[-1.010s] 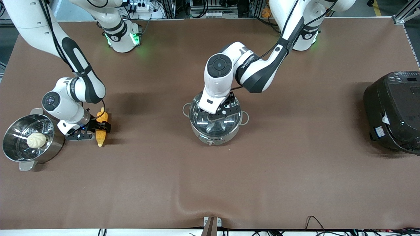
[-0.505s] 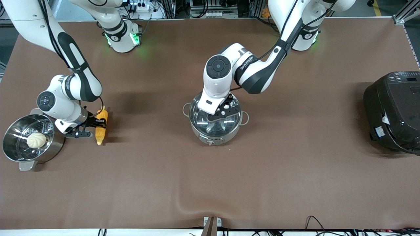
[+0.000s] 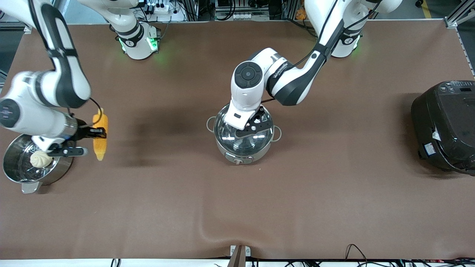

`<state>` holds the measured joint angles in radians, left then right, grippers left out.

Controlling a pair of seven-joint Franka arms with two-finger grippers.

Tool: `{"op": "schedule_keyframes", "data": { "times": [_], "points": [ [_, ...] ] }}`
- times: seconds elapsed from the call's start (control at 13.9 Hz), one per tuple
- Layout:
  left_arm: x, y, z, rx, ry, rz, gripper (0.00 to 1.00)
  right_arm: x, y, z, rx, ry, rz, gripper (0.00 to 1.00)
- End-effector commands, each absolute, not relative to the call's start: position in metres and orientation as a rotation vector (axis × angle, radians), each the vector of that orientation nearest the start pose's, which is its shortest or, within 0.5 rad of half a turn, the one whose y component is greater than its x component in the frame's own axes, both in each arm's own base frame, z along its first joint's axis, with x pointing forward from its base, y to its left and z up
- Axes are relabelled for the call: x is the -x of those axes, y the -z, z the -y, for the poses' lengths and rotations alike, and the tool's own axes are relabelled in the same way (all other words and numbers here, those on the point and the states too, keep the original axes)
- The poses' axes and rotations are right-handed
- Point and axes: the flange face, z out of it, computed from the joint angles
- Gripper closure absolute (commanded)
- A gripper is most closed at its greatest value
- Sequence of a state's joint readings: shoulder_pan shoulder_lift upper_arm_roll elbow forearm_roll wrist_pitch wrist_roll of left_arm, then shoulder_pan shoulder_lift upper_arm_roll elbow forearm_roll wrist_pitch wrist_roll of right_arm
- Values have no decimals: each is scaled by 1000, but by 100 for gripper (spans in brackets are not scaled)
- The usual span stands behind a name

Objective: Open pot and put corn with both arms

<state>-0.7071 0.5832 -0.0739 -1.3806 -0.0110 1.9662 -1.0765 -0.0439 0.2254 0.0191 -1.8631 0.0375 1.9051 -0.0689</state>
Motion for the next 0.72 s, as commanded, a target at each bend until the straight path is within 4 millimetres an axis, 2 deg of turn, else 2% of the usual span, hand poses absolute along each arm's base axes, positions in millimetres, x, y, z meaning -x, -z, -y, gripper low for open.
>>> {"op": "schedule_keyframes", "data": {
  "times": [0.0,0.07,0.14,0.22,0.36,0.43,0.51,0.65],
  "points": [
    [-518,-455,460,3127,-19,452,100,-610,-428,-44,3061,-274,-50,100],
    [-515,-475,443,3102,-31,389,100,-612,-439,-75,3054,-249,-89,99],
    [-526,-492,411,3075,-52,363,100,-609,-447,-119,3051,-228,-105,99],
    [-532,-516,383,3079,-53,317,100,-605,-465,-162,3055,-187,-165,98],
    [-546,-550,319,3079,-94,176,100,-595,-485,-220,3041,-127,-317,98],
    [-554,-559,289,3084,-120,113,100,-582,-497,-263,3040,-88,-309,98],
    [-563,-569,254,3095,-133,62,100,-572,-491,-305,3035,-61,-297,98],
    [-570,-577,206,3112,-145,-51,100,-567,-460,-356,2961,-55,-359,98]
  ]
}}
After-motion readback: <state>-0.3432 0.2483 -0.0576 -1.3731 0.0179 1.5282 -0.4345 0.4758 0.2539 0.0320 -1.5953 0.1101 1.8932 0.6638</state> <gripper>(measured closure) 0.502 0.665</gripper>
